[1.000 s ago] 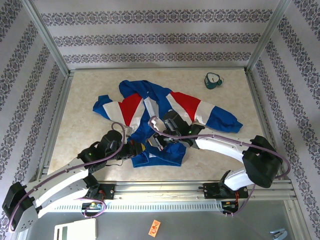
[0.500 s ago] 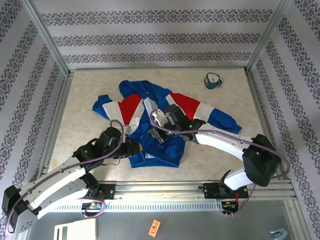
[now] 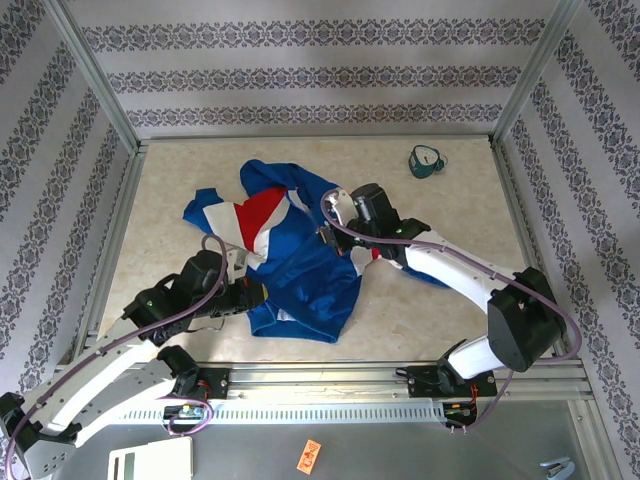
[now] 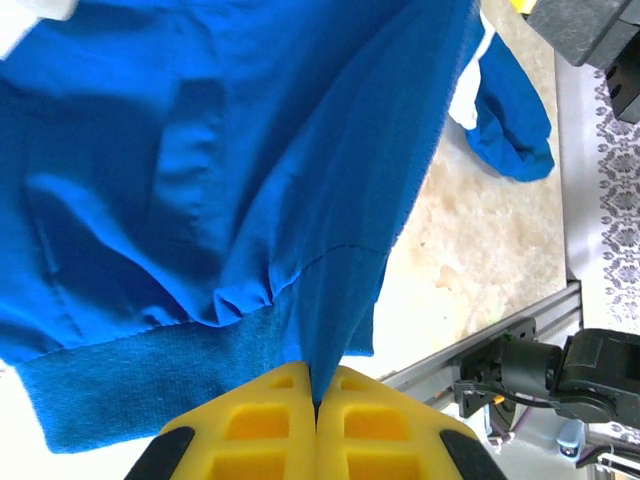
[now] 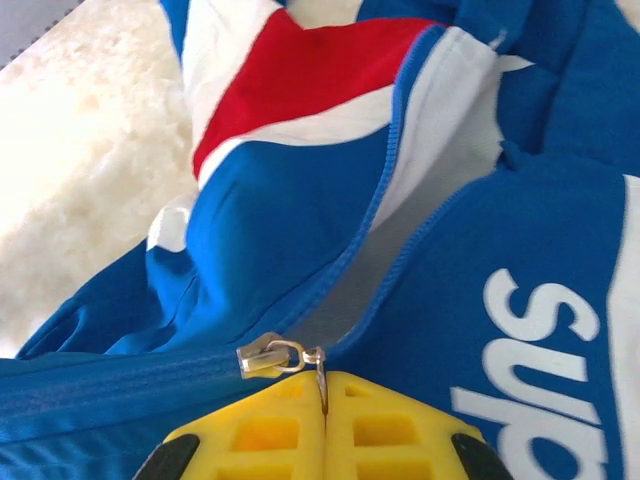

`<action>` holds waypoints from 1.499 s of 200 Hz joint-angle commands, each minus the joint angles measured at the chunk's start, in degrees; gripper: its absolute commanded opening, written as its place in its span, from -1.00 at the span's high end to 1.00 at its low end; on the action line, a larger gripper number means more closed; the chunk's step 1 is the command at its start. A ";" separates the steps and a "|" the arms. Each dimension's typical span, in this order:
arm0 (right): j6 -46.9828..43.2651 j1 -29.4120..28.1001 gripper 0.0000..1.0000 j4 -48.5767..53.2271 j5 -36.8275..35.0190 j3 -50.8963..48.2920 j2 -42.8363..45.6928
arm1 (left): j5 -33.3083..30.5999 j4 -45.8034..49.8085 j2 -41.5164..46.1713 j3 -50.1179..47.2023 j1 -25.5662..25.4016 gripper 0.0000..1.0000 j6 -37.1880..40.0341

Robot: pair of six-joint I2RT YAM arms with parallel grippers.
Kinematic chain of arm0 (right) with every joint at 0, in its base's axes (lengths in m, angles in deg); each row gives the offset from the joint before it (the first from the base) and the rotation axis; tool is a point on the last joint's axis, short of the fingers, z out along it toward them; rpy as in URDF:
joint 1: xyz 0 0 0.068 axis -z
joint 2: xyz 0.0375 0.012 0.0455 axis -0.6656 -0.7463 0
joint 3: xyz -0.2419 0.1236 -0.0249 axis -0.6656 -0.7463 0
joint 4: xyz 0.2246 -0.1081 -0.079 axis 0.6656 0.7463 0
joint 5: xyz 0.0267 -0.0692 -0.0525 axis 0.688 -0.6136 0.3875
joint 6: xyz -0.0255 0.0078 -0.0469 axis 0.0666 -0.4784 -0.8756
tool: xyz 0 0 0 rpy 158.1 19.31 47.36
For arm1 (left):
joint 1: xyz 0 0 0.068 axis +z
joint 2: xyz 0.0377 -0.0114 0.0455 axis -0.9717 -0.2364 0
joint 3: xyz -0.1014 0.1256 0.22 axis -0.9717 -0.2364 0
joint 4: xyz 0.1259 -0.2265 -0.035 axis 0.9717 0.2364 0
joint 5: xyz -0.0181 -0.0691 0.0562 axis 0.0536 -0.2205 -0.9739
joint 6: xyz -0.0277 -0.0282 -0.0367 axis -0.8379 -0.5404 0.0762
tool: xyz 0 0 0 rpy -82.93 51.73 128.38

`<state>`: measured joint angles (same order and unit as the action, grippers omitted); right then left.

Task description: Zip up the jacket

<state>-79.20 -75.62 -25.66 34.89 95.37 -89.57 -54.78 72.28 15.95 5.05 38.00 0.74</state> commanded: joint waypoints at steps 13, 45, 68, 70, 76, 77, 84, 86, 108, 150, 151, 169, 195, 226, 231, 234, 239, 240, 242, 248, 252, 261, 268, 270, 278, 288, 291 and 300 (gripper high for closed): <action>-1.54 3.80 1.00 0.86 -4.19 1.31 1.23 | -0.43 8.97 0.44 3.17 3.65 1.00 3.56; -2.29 5.78 1.00 1.84 -4.45 0.79 2.86 | 0.63 10.36 -1.51 5.38 6.91 1.00 6.02; -2.90 7.22 1.00 2.24 -5.21 0.50 4.34 | 2.86 10.74 -3.82 7.30 10.77 1.00 8.60; -2.84 7.36 1.00 2.30 -5.34 0.49 4.46 | 3.06 10.73 -4.10 7.46 11.22 1.00 8.92; -2.87 7.73 1.00 2.46 -5.73 0.45 4.82 | 3.78 10.80 -4.81 8.11 12.35 1.00 9.84; -2.89 7.76 1.00 2.49 -5.79 0.48 4.89 | 3.89 10.81 -4.92 8.22 12.55 1.00 9.99; -2.93 8.21 1.00 2.84 -6.18 0.52 5.26 | 4.83 10.67 -5.99 8.84 13.93 1.00 10.94; -2.92 8.33 1.00 2.84 -6.33 0.52 5.37 | 5.09 10.65 -6.29 9.05 14.32 1.00 11.29; -2.82 9.35 1.00 3.47 -7.26 0.81 6.47 | 8.63 8.07 -9.82 10.62 18.08 1.00 14.01; -1.94 9.63 1.00 4.20 -6.21 1.77 6.81 | 13.14 4.80 -18.00 15.11 23.32 1.00 18.95; -1.90 9.63 1.00 4.19 -6.21 1.80 6.81 | 13.23 4.78 -18.20 15.23 23.44 1.00 19.16; -1.51 9.63 1.00 4.86 -7.90 1.78 7.46 | 15.08 4.75 -21.82 17.83 26.26 1.00 21.66; -2.06 9.72 1.00 5.70 -11.22 1.57 9.64 | 16.67 4.19 -26.67 21.61 28.96 1.00 24.26; -3.49 9.64 1.00 11.25 -14.20 5.09 10.77 | 18.10 2.20 -31.75 25.24 29.36 1.00 25.80; -3.81 9.63 1.00 12.17 -14.71 5.96 10.92 | 18.32 1.90 -32.53 25.91 29.36 1.00 26.07; -3.91 9.63 1.00 12.75 -14.99 6.71 11.02 | 18.41 1.80 -33.02 26.52 29.36 1.00 26.20; -4.20 9.63 1.00 13.58 -15.44 7.55 11.16 | 18.50 1.65 -33.80 27.24 29.37 1.00 26.38; -4.21 9.63 1.00 13.72 -15.52 7.72 11.19 | 18.51 1.67 -33.96 27.45 29.36 1.00 26.48; -4.27 9.59 1.00 14.00 -15.63 8.12 11.29 | 18.51 1.68 -34.29 27.79 29.36 1.00 26.62; -4.51 9.54 1.00 14.86 -16.11 9.17 11.42 | 18.51 1.79 -35.02 28.87 29.36 1.00 26.99; -4.63 9.54 1.00 15.34 -16.35 9.80 11.47 | 18.44 1.98 -35.79 29.64 29.36 1.00 27.35; -4.83 9.46 1.00 16.27 -16.74 11.10 11.69 | 18.17 2.61 -36.98 31.59 29.38 1.00 28.17; -4.91 9.36 1.00 17.04 -16.95 11.97 11.74 | 17.92 3.35 -37.69 33.03 29.48 1.00 28.94; -4.99 9.26 1.00 17.27 -17.15 12.23 11.74 | 17.90 3.55 -37.87 33.40 29.48 1.00 29.17; -5.29 8.58 1.00 18.27 -17.91 13.16 11.74 | 17.80 4.33 -38.31 34.64 29.45 1.00 29.85; -5.50 7.37 1.00 19.47 -18.71 14.14 11.61 | 18.13 4.91 -38.52 35.67 29.54 1.00 30.34; -5.42 6.94 1.00 19.81 -18.97 14.39 11.57 | 18.28 5.18 -38.52 35.85 29.54 1.00 30.42; -5.38 5.74 1.00 20.31 -19.25 14.62 11.64 | 18.83 5.90 -38.17 36.01 29.54 1.00 30.57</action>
<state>-83.46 -67.69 -8.96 20.24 107.15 -79.73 -36.27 75.54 -22.85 38.46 66.33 28.02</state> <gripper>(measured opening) 0.047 0.014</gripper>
